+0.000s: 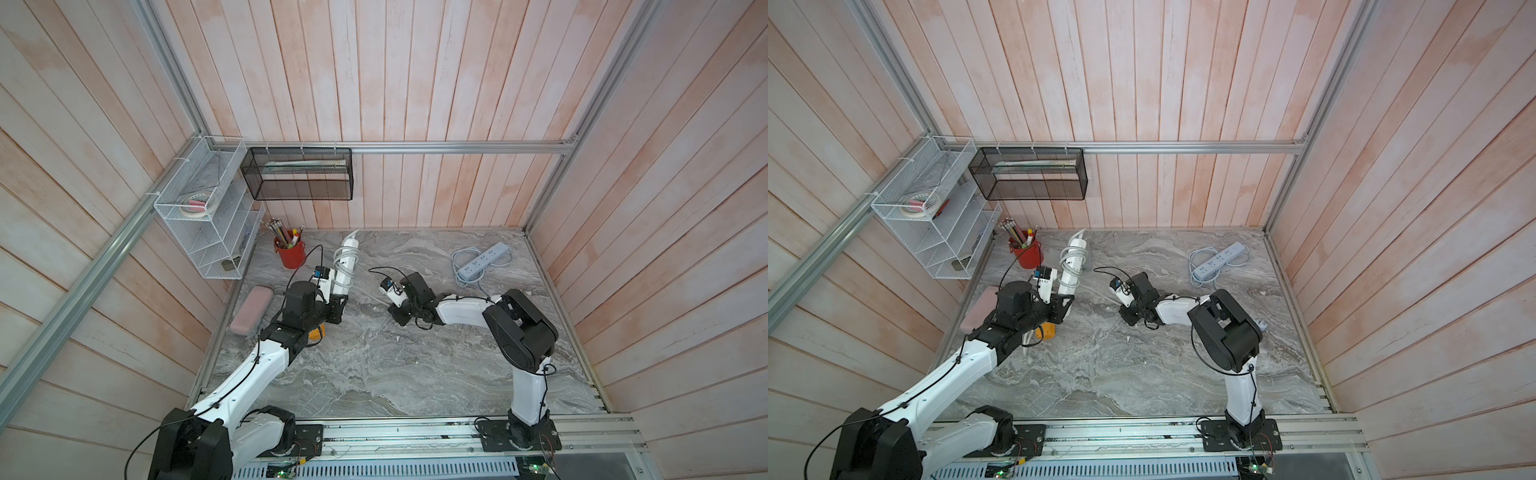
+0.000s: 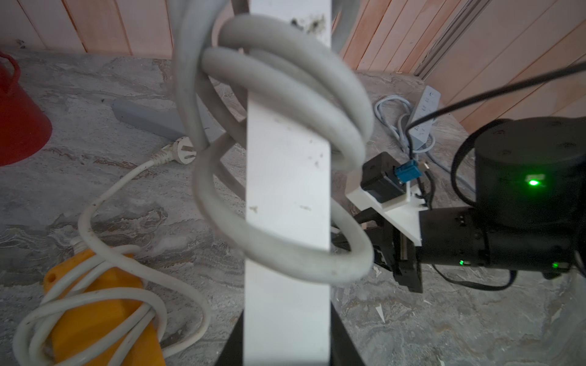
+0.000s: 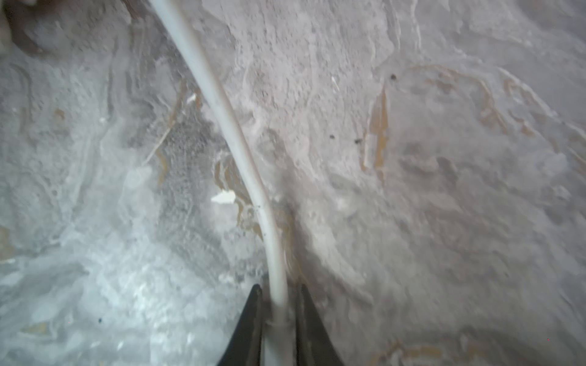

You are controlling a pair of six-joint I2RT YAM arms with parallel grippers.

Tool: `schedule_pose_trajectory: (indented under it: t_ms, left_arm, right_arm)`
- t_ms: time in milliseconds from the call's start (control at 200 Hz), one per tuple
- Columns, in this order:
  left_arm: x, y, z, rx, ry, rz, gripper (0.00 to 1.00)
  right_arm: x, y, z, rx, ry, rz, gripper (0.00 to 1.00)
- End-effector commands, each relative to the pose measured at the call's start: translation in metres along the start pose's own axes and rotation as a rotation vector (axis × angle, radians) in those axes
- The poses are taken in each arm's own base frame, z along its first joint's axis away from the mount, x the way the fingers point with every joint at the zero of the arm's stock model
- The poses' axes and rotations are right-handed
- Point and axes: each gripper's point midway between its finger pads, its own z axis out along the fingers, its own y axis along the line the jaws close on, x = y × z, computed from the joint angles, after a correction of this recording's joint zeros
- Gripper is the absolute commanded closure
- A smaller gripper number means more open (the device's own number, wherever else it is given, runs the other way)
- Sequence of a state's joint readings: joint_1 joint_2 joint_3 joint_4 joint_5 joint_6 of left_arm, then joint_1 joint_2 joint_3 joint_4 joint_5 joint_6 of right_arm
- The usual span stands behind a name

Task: Wrap the cord around the power strip
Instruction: Wrap the power cord around the power strip.

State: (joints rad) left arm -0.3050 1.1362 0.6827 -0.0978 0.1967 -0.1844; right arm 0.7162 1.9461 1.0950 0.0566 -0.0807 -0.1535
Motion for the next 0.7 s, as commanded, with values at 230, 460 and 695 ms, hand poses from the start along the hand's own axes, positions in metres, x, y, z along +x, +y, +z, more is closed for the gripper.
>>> schedule_pose_trajectory:
  t_ms: [230,460,695]
  left_arm:
    - [-0.013,0.037,0.031,-0.177,0.097,0.072,1.0]
    - [0.033,0.005,0.056,-0.052,0.362,0.213,1.0]
    - [0.101,-0.097,0.039,0.374,0.602,0.436,1.0]
  right_arm:
    - [0.013,-0.071,-0.107,0.67,0.128,-0.221,1.0]
    - [-0.079,-0.077,-0.194,0.922,-0.137,-0.428,1.0]
    - [-0.175,-0.062,-0.236,0.829,-0.412,-0.516,1.0]
